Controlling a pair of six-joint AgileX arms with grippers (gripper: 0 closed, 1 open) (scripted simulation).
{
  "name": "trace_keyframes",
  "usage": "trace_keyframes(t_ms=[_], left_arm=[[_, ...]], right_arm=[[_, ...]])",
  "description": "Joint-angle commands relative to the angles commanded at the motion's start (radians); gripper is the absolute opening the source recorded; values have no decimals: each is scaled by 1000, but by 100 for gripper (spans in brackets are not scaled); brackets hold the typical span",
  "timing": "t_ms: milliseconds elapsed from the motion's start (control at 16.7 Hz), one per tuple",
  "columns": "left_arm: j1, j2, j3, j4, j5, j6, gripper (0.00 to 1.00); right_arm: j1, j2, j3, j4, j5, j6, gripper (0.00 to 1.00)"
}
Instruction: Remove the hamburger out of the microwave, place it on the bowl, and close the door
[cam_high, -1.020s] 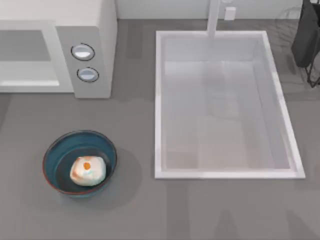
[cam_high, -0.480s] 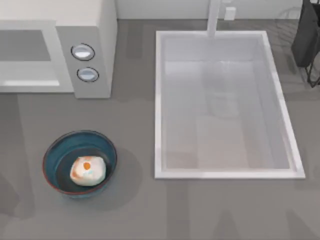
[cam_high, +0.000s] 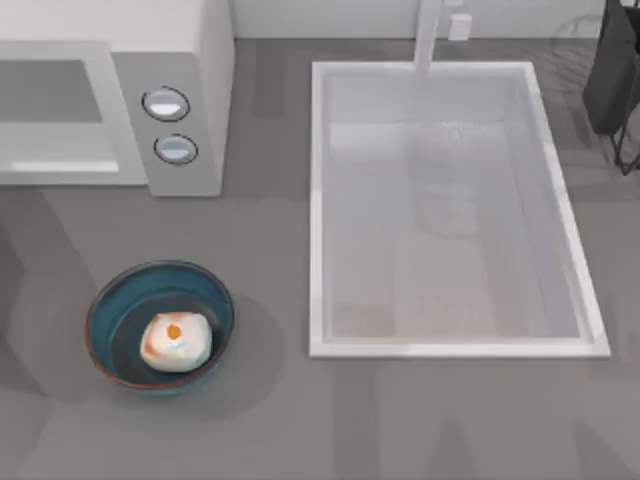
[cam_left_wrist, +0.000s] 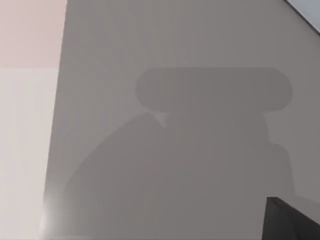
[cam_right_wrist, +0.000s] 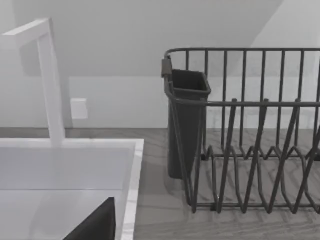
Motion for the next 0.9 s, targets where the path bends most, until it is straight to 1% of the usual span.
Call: trace_keyframes(t_ms=[180,360,480,600,780,900], left_arm=[[-71,-72,-68,26,-44,-69,0],[-205,-214,-182,68,-115,-189,0],[-274,-284,-250,94,-157,-257,0],[-302,-311,-277,106,-177,-284,0],[-298,-307,-275,103,-172,-284,0],[-313,-312,-279,104,-184,-297,0]], right_arm=[[0,0,0,0,0,0,100],[0,0,0,0,0,0,100],[0,0,0,0,0,0,100],[0,0,0,0,0,0,100],[0,0,0,0,0,0,100],[0,0,0,0,0,0,100]])
